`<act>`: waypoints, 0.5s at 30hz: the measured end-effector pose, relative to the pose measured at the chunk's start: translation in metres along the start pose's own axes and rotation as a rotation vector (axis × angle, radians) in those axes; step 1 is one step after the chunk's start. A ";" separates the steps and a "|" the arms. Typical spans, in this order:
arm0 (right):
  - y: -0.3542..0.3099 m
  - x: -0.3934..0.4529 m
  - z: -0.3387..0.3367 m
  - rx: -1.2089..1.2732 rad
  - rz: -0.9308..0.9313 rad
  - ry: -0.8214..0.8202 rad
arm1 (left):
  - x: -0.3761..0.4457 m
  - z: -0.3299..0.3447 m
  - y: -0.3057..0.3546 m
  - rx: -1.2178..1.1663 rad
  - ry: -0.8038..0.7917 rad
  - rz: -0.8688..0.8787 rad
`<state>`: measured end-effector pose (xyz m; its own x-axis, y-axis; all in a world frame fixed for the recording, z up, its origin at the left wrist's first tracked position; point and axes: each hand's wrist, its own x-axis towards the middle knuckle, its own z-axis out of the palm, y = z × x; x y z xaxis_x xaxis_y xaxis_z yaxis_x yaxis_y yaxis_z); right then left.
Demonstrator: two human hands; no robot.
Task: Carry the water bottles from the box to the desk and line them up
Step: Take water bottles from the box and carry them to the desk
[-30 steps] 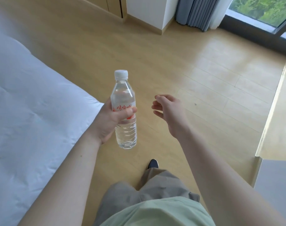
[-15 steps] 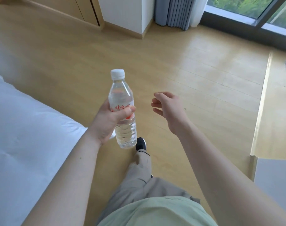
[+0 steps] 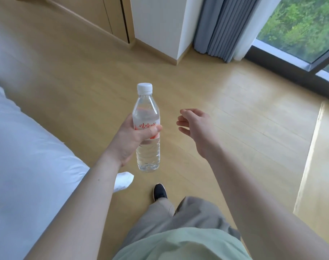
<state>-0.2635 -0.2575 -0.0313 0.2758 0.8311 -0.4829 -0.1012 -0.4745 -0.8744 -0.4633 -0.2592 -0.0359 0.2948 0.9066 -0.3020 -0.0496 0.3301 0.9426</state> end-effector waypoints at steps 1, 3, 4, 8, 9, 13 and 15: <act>-0.006 0.009 0.006 -0.005 -0.002 -0.010 | 0.008 -0.004 0.004 -0.010 0.017 0.000; -0.015 0.025 0.017 -0.015 0.000 -0.028 | 0.021 -0.013 0.008 -0.030 0.046 0.005; -0.020 0.032 0.023 -0.023 0.005 -0.037 | 0.027 -0.018 0.009 -0.040 0.063 0.009; -0.032 0.066 0.047 -0.076 0.028 -0.101 | 0.051 -0.037 0.014 -0.092 0.148 -0.004; -0.036 0.076 0.054 -0.086 0.036 -0.120 | 0.058 -0.043 0.016 -0.097 0.164 -0.006; -0.052 0.119 0.087 -0.139 0.055 -0.192 | 0.085 -0.064 0.021 -0.134 0.249 -0.005; -0.061 0.144 0.106 -0.166 0.064 -0.241 | 0.102 -0.077 0.025 -0.151 0.305 -0.006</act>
<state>-0.3188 -0.0784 -0.0519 0.0368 0.8334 -0.5514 0.0524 -0.5526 -0.8318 -0.5078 -0.1388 -0.0543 -0.0028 0.9339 -0.3576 -0.1959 0.3502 0.9160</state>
